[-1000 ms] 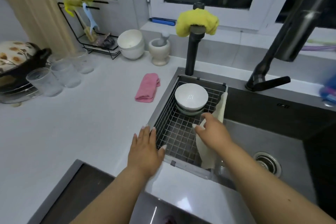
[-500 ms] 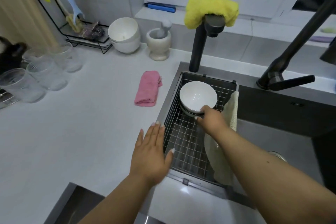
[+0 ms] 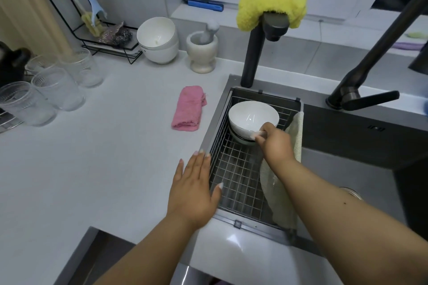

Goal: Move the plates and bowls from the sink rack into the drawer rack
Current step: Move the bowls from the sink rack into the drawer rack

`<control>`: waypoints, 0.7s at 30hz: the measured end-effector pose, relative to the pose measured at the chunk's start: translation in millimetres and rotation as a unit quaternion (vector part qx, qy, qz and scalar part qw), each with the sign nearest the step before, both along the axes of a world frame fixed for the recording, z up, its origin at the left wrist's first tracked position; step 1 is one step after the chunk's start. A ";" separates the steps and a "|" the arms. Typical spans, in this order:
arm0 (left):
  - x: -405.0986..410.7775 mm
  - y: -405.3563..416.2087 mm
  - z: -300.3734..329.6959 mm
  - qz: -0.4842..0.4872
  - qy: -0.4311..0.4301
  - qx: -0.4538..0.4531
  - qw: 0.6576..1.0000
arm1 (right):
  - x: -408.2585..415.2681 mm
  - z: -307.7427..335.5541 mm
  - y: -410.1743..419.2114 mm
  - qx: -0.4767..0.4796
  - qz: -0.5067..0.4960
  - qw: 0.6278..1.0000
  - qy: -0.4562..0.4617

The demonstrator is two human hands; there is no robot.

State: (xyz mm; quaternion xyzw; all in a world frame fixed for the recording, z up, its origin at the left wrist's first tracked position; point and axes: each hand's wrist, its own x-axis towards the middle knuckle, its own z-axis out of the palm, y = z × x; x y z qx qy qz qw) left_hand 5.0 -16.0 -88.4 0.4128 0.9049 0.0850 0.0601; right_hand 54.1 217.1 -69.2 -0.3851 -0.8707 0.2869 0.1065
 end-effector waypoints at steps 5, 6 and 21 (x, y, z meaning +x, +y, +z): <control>-0.3 -1.5 -2.4 0.004 -0.003 0.000 1.000 | 25.2 25.9 -13.3 0.024 -0.003 0.997 0.068; -0.9 -1.0 -0.9 0.006 -0.010 0.002 1.000 | 32.4 32.2 -16.6 0.032 -0.001 0.996 0.080; 69.3 34.5 110.9 0.231 -0.650 0.407 0.598 | 141.2 93.5 -64.6 0.000 0.149 0.981 0.121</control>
